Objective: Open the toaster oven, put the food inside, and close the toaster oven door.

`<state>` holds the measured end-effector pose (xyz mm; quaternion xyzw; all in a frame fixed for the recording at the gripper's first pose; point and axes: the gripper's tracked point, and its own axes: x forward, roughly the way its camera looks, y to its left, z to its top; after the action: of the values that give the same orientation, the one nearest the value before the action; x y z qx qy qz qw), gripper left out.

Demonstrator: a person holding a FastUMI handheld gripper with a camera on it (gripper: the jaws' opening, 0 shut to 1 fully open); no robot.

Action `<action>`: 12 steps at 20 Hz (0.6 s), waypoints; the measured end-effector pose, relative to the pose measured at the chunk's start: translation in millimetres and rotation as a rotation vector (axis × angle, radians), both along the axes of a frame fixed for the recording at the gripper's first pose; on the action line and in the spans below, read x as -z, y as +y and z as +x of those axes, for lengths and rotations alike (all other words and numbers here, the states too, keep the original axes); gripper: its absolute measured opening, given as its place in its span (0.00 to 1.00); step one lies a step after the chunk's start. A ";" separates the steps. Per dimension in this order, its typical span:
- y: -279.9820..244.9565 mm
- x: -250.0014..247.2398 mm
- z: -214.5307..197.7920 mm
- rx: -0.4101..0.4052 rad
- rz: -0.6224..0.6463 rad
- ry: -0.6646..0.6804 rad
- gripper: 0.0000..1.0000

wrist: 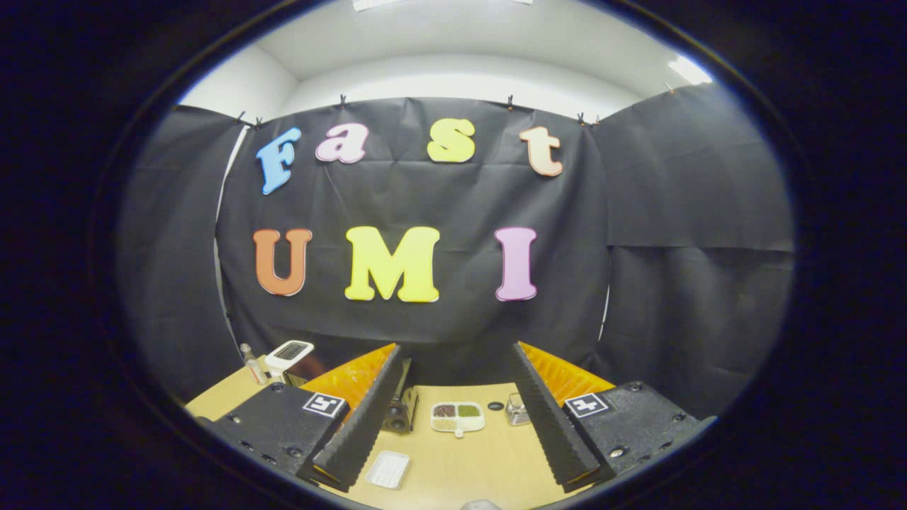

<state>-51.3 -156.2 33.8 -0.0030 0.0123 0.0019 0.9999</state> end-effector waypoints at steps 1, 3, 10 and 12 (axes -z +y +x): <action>-7.6 -3.4 -6.2 -0.008 0.002 -0.021 0.98; -19.8 -3.9 -12.6 -0.019 0.010 -0.054 0.98; -32.0 24.9 -8.3 -0.093 0.040 0.005 0.98; -25.6 34.6 -9.7 -0.115 0.068 0.035 0.98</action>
<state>-61.0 -181.8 -0.8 0.0302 0.0295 0.0598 0.9973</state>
